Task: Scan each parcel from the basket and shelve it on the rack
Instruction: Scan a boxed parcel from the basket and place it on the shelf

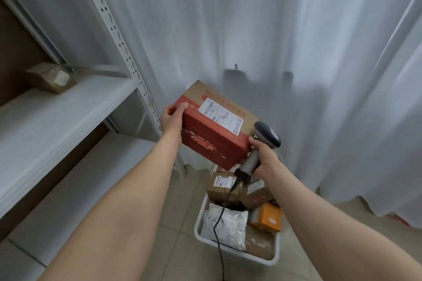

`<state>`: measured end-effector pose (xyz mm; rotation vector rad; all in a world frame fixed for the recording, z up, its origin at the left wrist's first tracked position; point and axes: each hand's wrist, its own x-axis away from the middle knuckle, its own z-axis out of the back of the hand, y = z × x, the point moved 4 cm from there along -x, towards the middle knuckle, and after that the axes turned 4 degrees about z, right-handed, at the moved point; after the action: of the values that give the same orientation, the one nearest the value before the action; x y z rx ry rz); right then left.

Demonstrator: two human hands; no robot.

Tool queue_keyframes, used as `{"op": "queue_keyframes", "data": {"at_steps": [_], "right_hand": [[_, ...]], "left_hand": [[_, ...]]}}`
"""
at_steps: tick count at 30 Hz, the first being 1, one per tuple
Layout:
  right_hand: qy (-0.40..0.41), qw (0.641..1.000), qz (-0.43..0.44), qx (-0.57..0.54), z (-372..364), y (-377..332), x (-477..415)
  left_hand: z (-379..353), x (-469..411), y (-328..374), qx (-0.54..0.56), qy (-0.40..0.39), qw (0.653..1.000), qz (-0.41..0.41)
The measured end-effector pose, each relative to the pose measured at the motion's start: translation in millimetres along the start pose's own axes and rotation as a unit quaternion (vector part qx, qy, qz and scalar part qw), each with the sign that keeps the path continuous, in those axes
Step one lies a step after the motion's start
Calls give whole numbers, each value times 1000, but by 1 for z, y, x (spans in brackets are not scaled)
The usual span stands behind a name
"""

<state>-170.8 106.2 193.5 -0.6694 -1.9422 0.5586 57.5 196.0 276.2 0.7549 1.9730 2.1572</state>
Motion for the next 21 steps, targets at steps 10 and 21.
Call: {"op": "queue_keyframes", "data": {"at_steps": [10,21], "right_hand": [[-93,995,34,17,-36,-20,85],[-154,985,31,-71,-113,29,157]], "left_hand": [[99,39,86,-27,-36,999,-3],[171,64,119,49,-45,997,-48]]}}
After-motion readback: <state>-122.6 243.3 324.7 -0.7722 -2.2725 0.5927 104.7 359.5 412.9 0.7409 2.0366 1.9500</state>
